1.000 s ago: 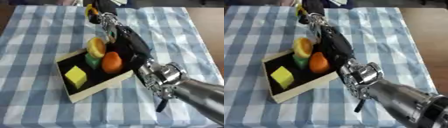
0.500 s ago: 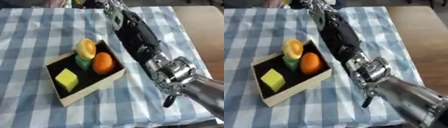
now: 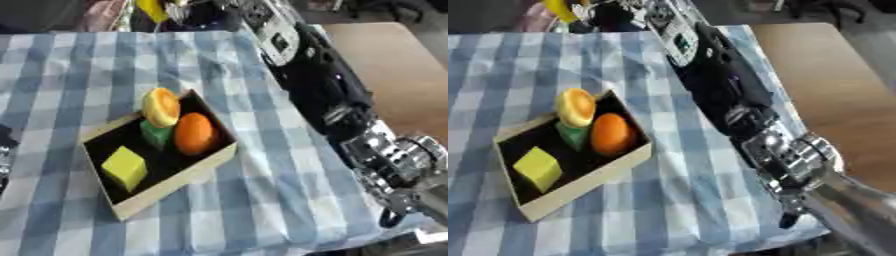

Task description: Pick up objects on the table and place them in the box.

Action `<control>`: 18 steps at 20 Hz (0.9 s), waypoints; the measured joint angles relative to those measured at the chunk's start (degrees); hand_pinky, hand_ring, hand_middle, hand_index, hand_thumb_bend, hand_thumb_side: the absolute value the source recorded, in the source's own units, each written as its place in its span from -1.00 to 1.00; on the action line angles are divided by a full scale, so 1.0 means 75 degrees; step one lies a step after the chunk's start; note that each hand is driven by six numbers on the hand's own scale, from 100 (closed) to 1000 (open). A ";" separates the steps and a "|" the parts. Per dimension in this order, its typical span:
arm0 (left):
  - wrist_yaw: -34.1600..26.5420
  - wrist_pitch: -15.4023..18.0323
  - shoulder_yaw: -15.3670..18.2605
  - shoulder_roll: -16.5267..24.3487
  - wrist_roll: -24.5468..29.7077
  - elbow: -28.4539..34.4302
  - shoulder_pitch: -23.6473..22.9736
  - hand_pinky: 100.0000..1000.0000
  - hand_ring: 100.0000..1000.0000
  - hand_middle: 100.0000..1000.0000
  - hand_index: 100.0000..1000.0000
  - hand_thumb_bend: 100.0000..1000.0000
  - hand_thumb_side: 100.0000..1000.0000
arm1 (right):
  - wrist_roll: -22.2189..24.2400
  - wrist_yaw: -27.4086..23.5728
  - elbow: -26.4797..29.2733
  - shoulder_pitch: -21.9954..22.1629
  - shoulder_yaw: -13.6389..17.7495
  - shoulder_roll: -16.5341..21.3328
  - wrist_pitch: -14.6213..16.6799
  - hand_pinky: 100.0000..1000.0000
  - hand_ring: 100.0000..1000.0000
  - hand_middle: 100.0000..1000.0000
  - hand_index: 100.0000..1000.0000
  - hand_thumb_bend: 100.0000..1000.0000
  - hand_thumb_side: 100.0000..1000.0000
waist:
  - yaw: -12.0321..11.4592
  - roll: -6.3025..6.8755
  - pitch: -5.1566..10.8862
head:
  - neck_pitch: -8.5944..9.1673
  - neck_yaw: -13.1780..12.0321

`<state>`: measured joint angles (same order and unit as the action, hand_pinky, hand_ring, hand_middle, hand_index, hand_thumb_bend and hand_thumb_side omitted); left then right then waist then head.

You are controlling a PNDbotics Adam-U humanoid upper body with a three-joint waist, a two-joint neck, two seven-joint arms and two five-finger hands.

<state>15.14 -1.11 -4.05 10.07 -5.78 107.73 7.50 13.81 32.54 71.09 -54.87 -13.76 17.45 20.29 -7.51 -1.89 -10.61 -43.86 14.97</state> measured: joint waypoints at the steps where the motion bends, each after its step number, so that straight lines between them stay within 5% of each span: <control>1: 0.0001 -0.0008 0.0010 0.0005 -0.0011 0.0000 -0.0015 0.30 0.06 0.07 0.57 -0.76 0.13 | 0.0219 -0.0174 0.0264 0.0221 -0.0110 0.0021 0.0079 0.52 0.22 -0.23 -0.21 -1.00 -0.75 | 0.0039 0.0000 0.0022 | 0.0000 -0.0051; 9: 0.0002 -0.0017 0.0011 0.0006 -0.0023 -0.0001 -0.0058 0.30 0.06 0.07 0.57 -0.76 0.13 | 0.1794 -0.0601 0.1237 0.1245 -0.0914 -0.0326 0.0674 0.53 0.24 -0.23 -0.21 -1.00 -0.77 | 0.0153 0.0002 0.0098 | 0.0000 -0.0246; 18: 0.0002 -0.0019 0.0003 0.0006 -0.0010 -0.0002 -0.0075 0.30 0.07 0.07 0.57 -0.76 0.14 | 0.2319 -0.0037 0.0940 0.1332 -0.1456 -0.1309 0.1436 0.54 0.29 -0.16 -0.12 -1.00 -0.78 | 0.0124 0.0003 0.0125 | 0.0000 -0.0224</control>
<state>15.16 -1.26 -4.02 10.12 -5.86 107.71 6.94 31.20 32.27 78.14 -44.89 -24.68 7.63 31.06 -6.58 -1.86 -9.67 -43.86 13.29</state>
